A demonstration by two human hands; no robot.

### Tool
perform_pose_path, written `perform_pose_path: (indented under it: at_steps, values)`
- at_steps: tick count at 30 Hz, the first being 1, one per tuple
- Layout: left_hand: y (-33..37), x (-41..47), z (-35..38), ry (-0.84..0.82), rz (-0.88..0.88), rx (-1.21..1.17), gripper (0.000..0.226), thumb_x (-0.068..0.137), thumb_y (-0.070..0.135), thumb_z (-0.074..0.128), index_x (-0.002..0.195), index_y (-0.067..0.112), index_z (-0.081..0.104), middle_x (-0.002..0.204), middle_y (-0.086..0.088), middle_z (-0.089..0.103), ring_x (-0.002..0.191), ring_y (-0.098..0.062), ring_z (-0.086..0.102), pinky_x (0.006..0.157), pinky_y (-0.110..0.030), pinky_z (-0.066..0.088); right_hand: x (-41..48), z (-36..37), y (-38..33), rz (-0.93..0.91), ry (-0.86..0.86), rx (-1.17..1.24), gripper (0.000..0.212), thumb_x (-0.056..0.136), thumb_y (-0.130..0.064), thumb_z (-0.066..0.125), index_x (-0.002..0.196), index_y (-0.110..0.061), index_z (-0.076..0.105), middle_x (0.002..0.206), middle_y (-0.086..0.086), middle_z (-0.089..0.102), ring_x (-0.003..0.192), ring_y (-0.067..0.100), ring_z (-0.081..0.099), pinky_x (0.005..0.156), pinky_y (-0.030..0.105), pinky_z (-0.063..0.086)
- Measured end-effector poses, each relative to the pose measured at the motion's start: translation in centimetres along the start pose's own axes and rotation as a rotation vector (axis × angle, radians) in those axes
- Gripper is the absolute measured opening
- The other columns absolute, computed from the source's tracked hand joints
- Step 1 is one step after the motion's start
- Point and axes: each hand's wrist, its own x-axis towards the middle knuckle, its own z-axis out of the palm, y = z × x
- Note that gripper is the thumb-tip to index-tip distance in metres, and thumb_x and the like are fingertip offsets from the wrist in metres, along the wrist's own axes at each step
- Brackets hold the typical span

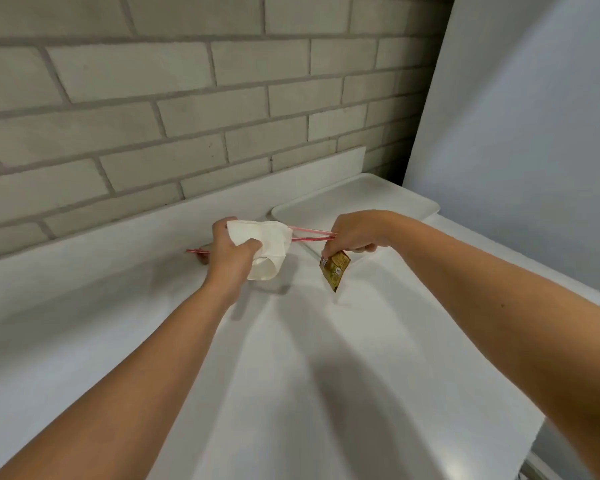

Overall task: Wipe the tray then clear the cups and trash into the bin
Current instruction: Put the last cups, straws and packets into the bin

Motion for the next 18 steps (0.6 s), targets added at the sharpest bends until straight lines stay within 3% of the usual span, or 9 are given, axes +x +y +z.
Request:
perform_pose_path:
  at_steps: [6, 8, 12, 14, 18]
  values:
    - [1.3, -4.0, 5.4, -0.146, 0.023, 0.03, 0.041, 0.084, 0.003, 0.056, 0.115, 0.02, 0.036, 0.111, -0.002, 0.047, 0.097, -0.021, 0.049, 0.076, -0.032, 0.044, -5.9, -0.4, 5.9, 0.168, 0.05, 0.014, 0.03, 0.088, -0.038, 0.061, 0.083, -0.008, 0.061, 0.059, 0.002, 0.041, 0.046, 0.012, 0.028, 0.046, 0.022, 0.024]
    - [1.4, -5.8, 7.3, -0.196, 0.02, 0.056, 0.035, 0.084, 0.004, 0.056, 0.106, 0.02, 0.035, 0.106, -0.002, 0.048, 0.092, -0.021, 0.05, 0.072, -0.032, 0.046, -8.3, -0.1, 8.4, 0.245, 0.095, 0.016, 0.03, 0.088, -0.037, 0.06, 0.078, -0.009, 0.059, 0.062, 0.001, 0.045, 0.048, 0.011, 0.033, 0.047, 0.022, 0.027]
    - [0.9, -10.3, 10.6, -0.337, 0.045, 0.141, 0.02, 0.081, 0.007, 0.058, 0.089, 0.021, 0.046, 0.095, -0.001, 0.051, 0.087, -0.024, 0.052, 0.07, -0.035, 0.045, -13.5, 0.4, 13.0, 0.339, 0.095, 0.064, 0.037, 0.09, -0.029, 0.058, 0.059, -0.011, 0.047, 0.036, -0.003, 0.036, 0.029, 0.009, 0.025, 0.041, 0.021, 0.02]
    - [0.7, -12.6, 12.1, -0.417, 0.073, 0.177, 0.022, 0.08, 0.007, 0.059, 0.078, 0.024, 0.046, 0.085, 0.003, 0.05, 0.084, -0.025, 0.052, 0.069, -0.037, 0.046, -15.8, 0.9, 15.4, 0.347, 0.068, 0.123, 0.038, 0.089, -0.029, 0.06, 0.059, -0.011, 0.045, 0.042, 0.0, 0.032, 0.032, 0.011, 0.021, 0.042, 0.021, 0.018]
    - [0.8, -17.5, 15.2, -0.541, 0.085, 0.222, 0.025, 0.081, 0.003, 0.058, 0.096, 0.019, 0.046, 0.093, 0.0, 0.049, 0.083, -0.024, 0.052, 0.057, -0.029, 0.046, -20.1, 2.8, 19.8, 0.344, 0.04, 0.235, 0.029, 0.084, -0.029, 0.069, 0.066, -0.01, 0.056, 0.049, 0.0, 0.029, 0.041, 0.011, 0.019, 0.041, 0.021, 0.016]
